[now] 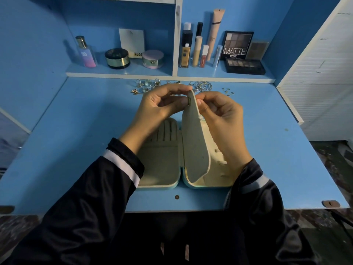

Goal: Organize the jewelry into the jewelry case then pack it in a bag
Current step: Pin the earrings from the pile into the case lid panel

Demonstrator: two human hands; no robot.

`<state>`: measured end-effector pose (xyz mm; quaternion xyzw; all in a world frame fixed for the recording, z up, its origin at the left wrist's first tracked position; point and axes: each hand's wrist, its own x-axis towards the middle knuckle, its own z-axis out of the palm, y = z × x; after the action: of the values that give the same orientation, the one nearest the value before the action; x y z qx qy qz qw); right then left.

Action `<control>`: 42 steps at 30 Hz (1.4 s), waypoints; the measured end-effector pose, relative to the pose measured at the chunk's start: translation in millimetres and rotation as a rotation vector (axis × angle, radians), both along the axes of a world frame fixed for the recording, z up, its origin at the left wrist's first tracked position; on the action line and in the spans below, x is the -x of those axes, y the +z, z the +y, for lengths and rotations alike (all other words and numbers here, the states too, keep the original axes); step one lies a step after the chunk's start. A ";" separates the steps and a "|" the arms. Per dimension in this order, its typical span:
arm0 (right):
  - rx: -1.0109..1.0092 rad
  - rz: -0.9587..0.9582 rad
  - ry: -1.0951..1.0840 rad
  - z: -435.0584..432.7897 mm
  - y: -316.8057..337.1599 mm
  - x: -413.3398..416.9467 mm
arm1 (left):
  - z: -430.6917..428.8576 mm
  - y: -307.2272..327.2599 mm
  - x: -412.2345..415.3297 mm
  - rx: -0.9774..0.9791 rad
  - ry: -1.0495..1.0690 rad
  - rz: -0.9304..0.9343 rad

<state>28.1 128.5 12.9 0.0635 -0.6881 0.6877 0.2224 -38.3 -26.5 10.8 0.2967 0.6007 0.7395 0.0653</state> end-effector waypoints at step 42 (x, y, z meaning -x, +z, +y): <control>-0.053 -0.024 0.061 3.9 11.5 -2.1 | -0.7 -1.9 1.1 -0.004 0.010 -0.039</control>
<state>30.2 132.5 24.4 0.0819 -0.7064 0.6765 0.1913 -39.4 -27.1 8.9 0.2793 0.5993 0.7467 0.0726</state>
